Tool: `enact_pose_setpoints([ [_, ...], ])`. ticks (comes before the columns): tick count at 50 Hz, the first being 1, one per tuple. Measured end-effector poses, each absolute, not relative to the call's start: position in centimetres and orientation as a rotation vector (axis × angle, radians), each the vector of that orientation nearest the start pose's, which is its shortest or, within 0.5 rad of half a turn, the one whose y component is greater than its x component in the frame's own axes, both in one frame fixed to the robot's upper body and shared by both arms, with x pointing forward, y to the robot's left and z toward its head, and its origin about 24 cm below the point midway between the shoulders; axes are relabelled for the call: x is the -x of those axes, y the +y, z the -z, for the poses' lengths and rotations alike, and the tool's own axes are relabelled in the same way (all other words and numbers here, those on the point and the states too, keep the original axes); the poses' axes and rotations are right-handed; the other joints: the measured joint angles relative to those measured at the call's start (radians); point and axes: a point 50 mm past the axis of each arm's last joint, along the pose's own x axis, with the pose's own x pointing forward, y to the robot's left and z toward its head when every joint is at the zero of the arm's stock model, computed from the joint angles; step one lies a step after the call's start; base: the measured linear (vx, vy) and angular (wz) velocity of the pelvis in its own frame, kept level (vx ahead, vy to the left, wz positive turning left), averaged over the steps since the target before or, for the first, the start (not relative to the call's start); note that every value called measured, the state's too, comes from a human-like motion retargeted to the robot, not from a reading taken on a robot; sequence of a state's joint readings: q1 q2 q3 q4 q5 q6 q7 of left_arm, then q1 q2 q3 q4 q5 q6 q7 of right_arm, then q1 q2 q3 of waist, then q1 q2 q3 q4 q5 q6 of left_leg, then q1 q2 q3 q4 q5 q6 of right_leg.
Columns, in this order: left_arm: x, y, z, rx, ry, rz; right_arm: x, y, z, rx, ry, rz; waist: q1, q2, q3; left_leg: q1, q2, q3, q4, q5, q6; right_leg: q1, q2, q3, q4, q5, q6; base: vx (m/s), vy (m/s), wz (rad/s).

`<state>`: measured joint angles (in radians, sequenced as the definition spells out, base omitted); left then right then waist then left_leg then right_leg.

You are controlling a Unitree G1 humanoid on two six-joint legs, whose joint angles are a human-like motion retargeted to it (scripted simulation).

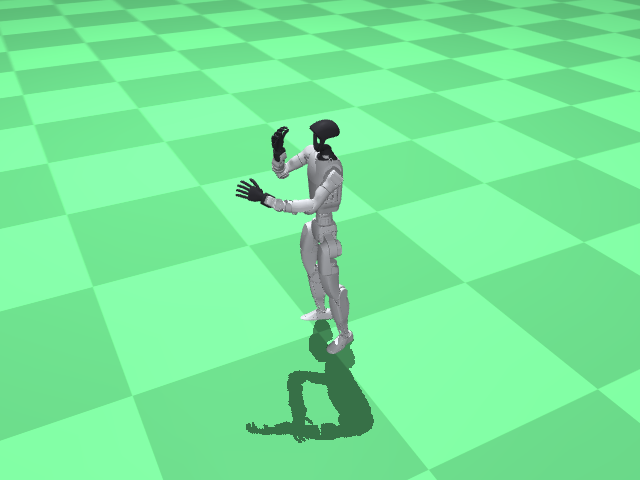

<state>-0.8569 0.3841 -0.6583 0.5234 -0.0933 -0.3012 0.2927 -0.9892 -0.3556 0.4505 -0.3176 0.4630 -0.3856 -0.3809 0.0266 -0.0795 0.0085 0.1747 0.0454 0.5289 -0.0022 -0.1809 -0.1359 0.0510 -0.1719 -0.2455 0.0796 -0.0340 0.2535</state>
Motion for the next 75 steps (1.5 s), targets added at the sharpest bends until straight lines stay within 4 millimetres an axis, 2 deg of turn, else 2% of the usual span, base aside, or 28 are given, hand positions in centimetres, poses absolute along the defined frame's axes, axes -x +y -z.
enact_pose_setpoints([
  [5, -36.0, 7.2, -16.6, -0.510, -0.548, 0.333, -15.1, -7.4, -38.9, -0.527, -1.723, -0.605, -0.002, -0.007, -0.006, -0.008, -0.004, -0.005, 0.000, 0.002, 0.001, -0.001, -0.003, -0.004, -0.010, 0.002, 0.000, 0.00, 0.00, 0.00],
  [8, -36.0, 7.1, -16.8, -0.498, -0.561, 0.336, -13.9, -8.8, -39.2, -0.558, -1.829, -0.516, 0.001, -0.009, -0.002, -0.008, -0.004, -0.007, 0.001, 0.002, 0.001, 0.001, -0.004, -0.006, -0.010, 0.002, 0.001, 0.00, 0.00, 0.00],
  [10, -35.9, 7.0, -17.0, -0.502, -0.575, 0.335, -15.1, -9.2, -38.6, -0.552, -1.781, -0.438, 0.002, -0.012, 0.002, -0.006, -0.004, -0.007, 0.002, 0.001, 0.001, 0.003, -0.004, -0.006, -0.009, 0.001, 0.001, 0.00, 0.00, 0.00],
  [12, -35.9, 6.9, -17.1, -0.509, -0.583, 0.328, -18.3, -8.5, -36.8, -0.499, -1.587, -0.407, 0.007, -0.015, 0.008, -0.001, -0.002, -0.006, 0.002, 0.000, 0.000, 0.005, -0.003, -0.006, -0.005, 0.000, 0.002, 0.00, 0.00, 0.00],
  [14, -35.9, 6.8, -16.9, -0.516, -0.577, 0.314, -23.0, -7.0, -33.2, -0.374, -1.287, -0.406, 0.011, -0.015, 0.010, 0.003, 0.001, -0.003, 0.003, -0.001, -0.003, 0.007, 0.000, -0.004, -0.002, -0.002, 0.000, 0.00, 0.00, 0.00],
  [17, -36.1, 6.8, -16.5, -0.535, -0.552, 0.292, -29.7, -5.1, -25.4, -0.117, -0.811, -0.423, 0.016, -0.011, 0.011, 0.008, 0.006, 0.002, 0.004, -0.004, -0.009, 0.008, 0.005, -0.001, 0.003, -0.003, -0.005, 0.00, 0.00, 0.00],
  [18, -36.2, 6.9, -16.4, -0.543, -0.548, 0.288, -30.9, -4.9, -23.4, -0.070, -0.710, -0.427, 0.016, -0.009, 0.011, 0.009, 0.008, 0.003, 0.004, -0.004, -0.010, 0.008, 0.006, 0.000, 0.004, -0.003, -0.006, 0.00, 0.00, 0.00],
  [20, -36.1, 7.1, -16.4, -0.555, -0.553, 0.286, -31.3, -5.0, -22.0, -0.086, -0.657, -0.419, 0.017, -0.004, 0.010, 0.008, 0.010, 0.005, 0.005, -0.005, -0.012, 0.006, 0.008, 0.001, 0.005, -0.003, -0.004, 0.00, 0.00, 0.00],
  [22, -36.0, 7.4, -16.3, -0.550, -0.552, 0.291, -29.8, -5.3, -25.0, -0.189, -0.793, -0.437, 0.014, -0.001, 0.007, 0.006, 0.009, 0.005, 0.004, -0.005, -0.010, 0.004, 0.008, 0.002, 0.004, -0.002, 0.000, 0.00, 0.00, 0.00],
  [24, -35.9, 7.7, -15.9, -0.542, -0.531, 0.304, -27.3, -5.8, -29.7, -0.257, -1.009, -0.481, 0.010, 0.001, 0.002, 0.004, 0.007, 0.004, 0.002, -0.003, -0.006, 0.002, 0.007, 0.001, 0.002, -0.001, 0.001, 0.00, 0.00, 0.00],
  [28, -36.0, 7.7, -15.5, -0.556, -0.500, 0.349, -20.1, -6.8, -37.7, -0.369, -1.495, -0.513, 0.006, -0.006, -0.010, -0.003, 0.004, -0.002, 0.001, -0.001, 0.000, 0.000, 0.003, -0.003, -0.004, 0.000, 0.000, 0.00, 0.00, 0.00],
  [32, -36.1, 7.3, -16.3, -0.506, -0.520, 0.348, -14.1, -8.5, -40.8, -0.537, -1.838, -0.481, 0.008, -0.015, -0.011, -0.008, 0.002, -0.009, 0.003, 0.000, 0.001, 0.001, 0.000, -0.009, -0.007, -0.002, -0.002, 0.00, 0.00, 0.00],
  [35, -36.1, 7.0, -17.0, -0.495, -0.550, 0.340, -12.7, -9.6, -40.7, -0.612, -1.927, -0.415, 0.008, -0.020, -0.005, -0.008, 0.001, -0.015, 0.005, -0.001, 0.001, 0.005, -0.002, -0.015, -0.006, -0.005, -0.002, 0.00, 0.00, 0.00],
  [37, -36.2, 6.7, -17.4, -0.516, -0.571, 0.337, -14.1, -9.7, -39.7, -0.608, -1.857, -0.370, 0.007, -0.025, 0.002, -0.005, 0.002, -0.019, 0.007, -0.002, 0.002, 0.009, -0.002, -0.019, -0.002, -0.009, -0.002, 0.00, 0.00, 0.00],
  [39, -36.3, 6.5, -17.4, -0.532, -0.582, 0.326, -17.3, -9.2, -37.7, -0.563, -1.667, -0.333, 0.007, -0.029, 0.007, -0.001, 0.004, -0.021, 0.008, -0.004, 0.001, 0.013, -0.001, -0.021, 0.001, -0.011, -0.001, 0.00, 0.00, 0.00],
  [41, -36.4, 6.3, -17.2, -0.552, -0.578, 0.303, -22.2, -7.9, -34.2, -0.455, -1.373, -0.290, 0.006, -0.030, 0.010, 0.004, 0.006, -0.020, 0.008, -0.005, -0.001, 0.016, 0.001, -0.021, 0.004, -0.013, -0.002, 0.00, 0.00, 0.00],
  [44, -36.8, 6.3, -16.4, -0.599, -0.548, 0.268, -29.3, -6.0, -26.7, -0.211, -0.916, -0.240, 0.001, -0.025, 0.013, 0.009, 0.012, -0.018, 0.008, -0.007, -0.006, 0.018, 0.006, -0.020, 0.010, -0.014, -0.006, 0.00, 0.00, 0.00],
  [45, -36.9, 6.4, -16.2, -0.615, -0.538, 0.259, -30.8, -5.6, -24.4, -0.148, -0.803, -0.230, -0.001, -0.022, 0.014, 0.010, 0.013, -0.016, 0.008, -0.007, -0.007, 0.018, 0.007, -0.019, 0.011, -0.015, -0.007, 0.00, 0.00, 0.00],
  [47, -37.0, 6.6, -15.8, -0.628, -0.528, 0.254, -31.2, -5.6, -23.3, -0.158, -0.762, -0.214, -0.008, -0.016, 0.014, 0.010, 0.014, -0.014, 0.007, -0.008, -0.009, 0.016, 0.009, -0.017, 0.011, -0.013, -0.005, 0.00, 0.00, 0.00],
  [51, -36.8, 7.4, -15.0, -0.632, -0.504, 0.276, -27.4, -6.2, -29.4, -0.313, -1.063, -0.284, -0.026, -0.009, 0.011, 0.005, 0.012, -0.010, 0.004, -0.005, -0.004, 0.010, 0.009, -0.013, 0.005, -0.009, -0.001, 0.00, 0.00, 0.00],
  [56, -36.9, 7.7, -15.0, -0.653, -0.483, 0.319, -19.0, -7.9, -37.7, -0.465, -1.598, -0.317, -0.039, -0.012, -0.002, -0.004, 0.007, -0.008, 0.001, -0.002, 0.003, 0.002, 0.006, -0.009, -0.005, -0.004, -0.002, 0.00, 0.00, 0.00],
  [60, -37.0, 7.5, -16.2, -0.629, -0.519, 0.319, -14.1, -9.8, -39.7, -0.598, -1.878, -0.296, -0.039, -0.016, -0.003, -0.007, 0.004, -0.006, 0.001, -0.002, 0.005, 0.000, 0.004, -0.007, -0.009, -0.003, -0.003, 0.00, 0.00, 0.00],
  [62, -37.0, 7.4, -16.8, -0.628, -0.547, 0.317, -13.7, -10.5, -39.5, -0.630, -1.908, -0.250, -0.039, -0.018, 0.000, -0.006, 0.004, -0.005, 0.002, -0.003, 0.006, 0.001, 0.004, -0.006, -0.008, -0.004, -0.002, 0.00, 0.00, 0.00],
  [65, -37.1, 7.0, -17.7, -0.634, -0.589, 0.309, -15.9, -10.4, -37.9, -0.615, -1.777, -0.195, -0.038, -0.022, 0.008, 0.001, 0.005, -0.002, 0.003, -0.006, 0.006, 0.004, 0.004, -0.003, -0.003, -0.006, -0.001, 0.00, 0.00, 0.00],
  [68, -37.1, 6.6, -17.9, -0.629, -0.603, 0.290, -22.7, -8.2, -33.7, -0.427, -1.376, -0.183, -0.035, -0.020, 0.013, 0.009, 0.009, 0.004, 0.004, -0.009, 0.003, 0.007, 0.008, 0.002, 0.002, -0.007, -0.002, 0.00, 0.00, 0.00],
  [71, -37.1, 6.4, -17.8, -0.637, -0.591, 0.277, -30.0, -6.2, -26.8, -0.198, -0.908, -0.205, -0.033, -0.012, 0.015, 0.016, 0.014, 0.010, 0.005, -0.013, -0.001, 0.008, 0.013, 0.007, 0.007, -0.008, -0.006, 0.00, 0.00, 0.00],
  [73, -37.0, 6.2, -17.9, -0.643, -0.599, 0.280, -31.6, -6.0, -24.2, -0.187, -0.777, -0.191, -0.032, -0.005, 0.015, 0.017, 0.016, 0.013, 0.005, -0.014, -0.003, 0.007, 0.015, 0.010, 0.008, -0.007, -0.006, 0.00, 0.00, 0.00],
  [75, -36.8, 6.2, -17.9, -0.633, -0.615, 0.289, -30.5, -6.3, -25.4, -0.293, -0.850, -0.185, -0.035, 0.000, 0.015, 0.015, 0.015, 0.015, 0.005, -0.014, -0.003, 0.005, 0.015, 0.012, 0.007, -0.006, -0.003, 0.00, 0.00, 0.00],
])
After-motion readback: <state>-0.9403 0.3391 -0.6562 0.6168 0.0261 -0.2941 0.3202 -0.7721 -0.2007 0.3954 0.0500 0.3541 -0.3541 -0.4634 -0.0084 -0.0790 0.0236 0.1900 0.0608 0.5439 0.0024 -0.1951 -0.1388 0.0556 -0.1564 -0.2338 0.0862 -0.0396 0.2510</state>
